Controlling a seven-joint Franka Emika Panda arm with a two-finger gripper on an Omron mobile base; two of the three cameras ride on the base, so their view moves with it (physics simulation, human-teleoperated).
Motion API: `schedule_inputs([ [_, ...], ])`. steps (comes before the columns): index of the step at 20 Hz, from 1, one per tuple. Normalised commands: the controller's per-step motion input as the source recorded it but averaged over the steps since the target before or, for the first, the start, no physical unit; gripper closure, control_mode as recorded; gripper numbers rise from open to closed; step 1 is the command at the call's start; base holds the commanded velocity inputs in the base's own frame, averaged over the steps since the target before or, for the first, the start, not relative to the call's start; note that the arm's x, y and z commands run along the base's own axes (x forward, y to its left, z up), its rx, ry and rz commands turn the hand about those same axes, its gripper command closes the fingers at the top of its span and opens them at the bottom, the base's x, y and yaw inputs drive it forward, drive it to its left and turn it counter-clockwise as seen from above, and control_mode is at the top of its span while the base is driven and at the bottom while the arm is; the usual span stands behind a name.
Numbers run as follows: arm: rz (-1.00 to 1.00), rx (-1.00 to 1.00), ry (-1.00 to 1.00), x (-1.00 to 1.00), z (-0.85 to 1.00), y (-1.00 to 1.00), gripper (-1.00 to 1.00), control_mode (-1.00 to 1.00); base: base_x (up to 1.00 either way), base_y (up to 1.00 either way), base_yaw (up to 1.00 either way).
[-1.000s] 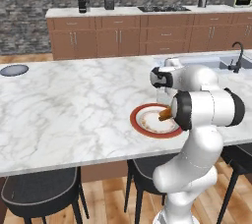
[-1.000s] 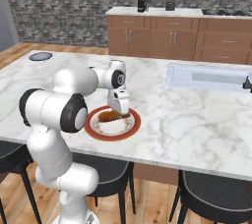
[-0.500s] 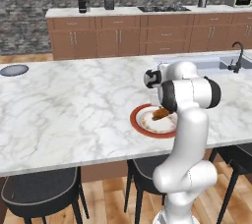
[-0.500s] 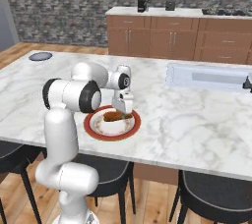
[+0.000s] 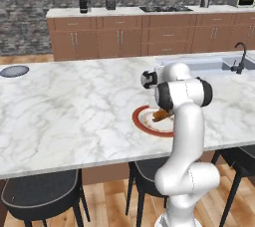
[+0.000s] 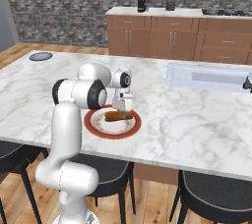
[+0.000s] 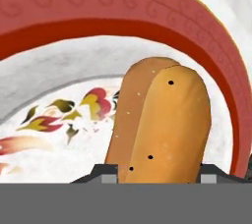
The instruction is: Move the hot dog bun to the plate on the dining table and place the condiment next to that plate. Then navigate to the fridge and take the sausage and place it on the plate as well.
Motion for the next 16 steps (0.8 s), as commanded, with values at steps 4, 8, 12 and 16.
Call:
schedule_inputs([
  [4,0.0,-0.02,0.04,-0.28,-0.25,0.01,-1.0,-1.0,0.0,0.0,0.0],
  [8,0.0,0.08,-0.2,-0.71,-0.02,0.0,-1.0,-1.0,0.0,0.0,0.0],
  [12,0.0,0.1,-0.15,-0.55,0.02,0.0,-1.0,-1.0,0.0,0.0,0.0],
  [16,0.0,0.04,-0.21,-0.55,0.4,0.0,-1.0,-1.0,0.0,0.0,0.0],
])
